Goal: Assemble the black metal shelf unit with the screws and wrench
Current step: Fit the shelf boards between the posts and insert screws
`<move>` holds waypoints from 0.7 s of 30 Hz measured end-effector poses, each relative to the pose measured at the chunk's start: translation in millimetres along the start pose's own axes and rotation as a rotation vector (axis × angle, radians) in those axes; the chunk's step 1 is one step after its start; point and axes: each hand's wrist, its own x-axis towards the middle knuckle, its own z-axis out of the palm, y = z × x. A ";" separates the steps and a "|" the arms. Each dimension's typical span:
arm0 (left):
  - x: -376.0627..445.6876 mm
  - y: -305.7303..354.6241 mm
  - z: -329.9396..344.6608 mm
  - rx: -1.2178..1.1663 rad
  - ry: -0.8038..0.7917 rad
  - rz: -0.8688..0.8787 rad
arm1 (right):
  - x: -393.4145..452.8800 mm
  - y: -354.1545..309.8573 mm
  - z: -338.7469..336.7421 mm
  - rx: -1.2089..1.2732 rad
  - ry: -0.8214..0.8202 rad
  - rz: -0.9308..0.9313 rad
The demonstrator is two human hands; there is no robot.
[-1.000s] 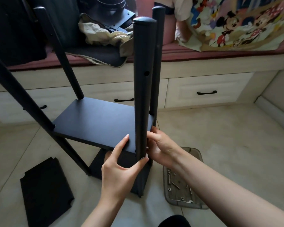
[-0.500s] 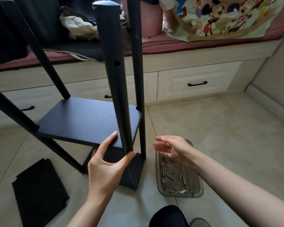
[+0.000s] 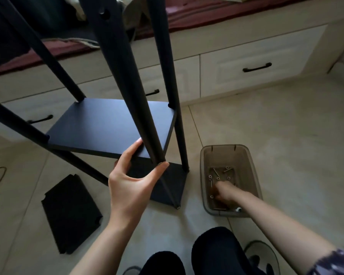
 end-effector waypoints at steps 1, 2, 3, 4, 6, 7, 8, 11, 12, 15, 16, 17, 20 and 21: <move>0.0 0.2 0.3 0.004 0.002 0.005 | 2.2 -1.1 2.0 -0.042 0.013 -0.008; 0.0 0.4 0.3 0.007 0.005 0.010 | 4.2 -2.2 3.7 -0.083 0.032 -0.019; 0.1 0.4 0.6 0.009 0.008 0.013 | 6.0 -3.8 5.1 -0.124 0.046 -0.028; 0.3 0.4 0.9 0.008 0.010 0.015 | 7.4 -5.8 7.0 -0.170 0.058 -0.039; 0.5 0.4 2.1 0.005 0.007 0.017 | 8.3 -9.7 11.2 -0.261 0.084 -0.050; 0.6 0.3 2.8 0.001 0.007 0.017 | 7.7 -11.5 12.4 -0.297 0.098 -0.050; 0.4 0.2 3.0 -0.004 0.009 0.017 | 7.3 -13.0 13.2 -0.322 0.106 -0.049; 0.3 0.0 3.4 -0.009 0.020 0.021 | 5.4 -14.3 12.4 -0.340 0.093 -0.057; 0.3 -0.3 3.4 -0.010 0.022 0.024 | 4.2 -13.9 11.3 -0.326 0.080 -0.061; 0.5 0.3 3.2 -0.012 0.026 0.031 | -1.1 -13.3 4.3 -0.170 0.107 -0.084; 0.6 0.5 3.2 -0.014 0.026 0.030 | -4.7 -13.4 -0.2 -0.082 0.135 -0.080; 0.5 0.7 3.2 -0.020 0.028 0.024 | -10.5 -15.3 -6.9 0.021 0.159 -0.080; 0.4 1.2 3.0 -0.028 0.033 0.003 | -30.1 -25.8 -32.2 0.261 0.288 -0.134; 0.3 1.3 3.0 -0.024 0.034 -0.002 | -38.5 -31.9 -43.5 0.320 0.345 -0.159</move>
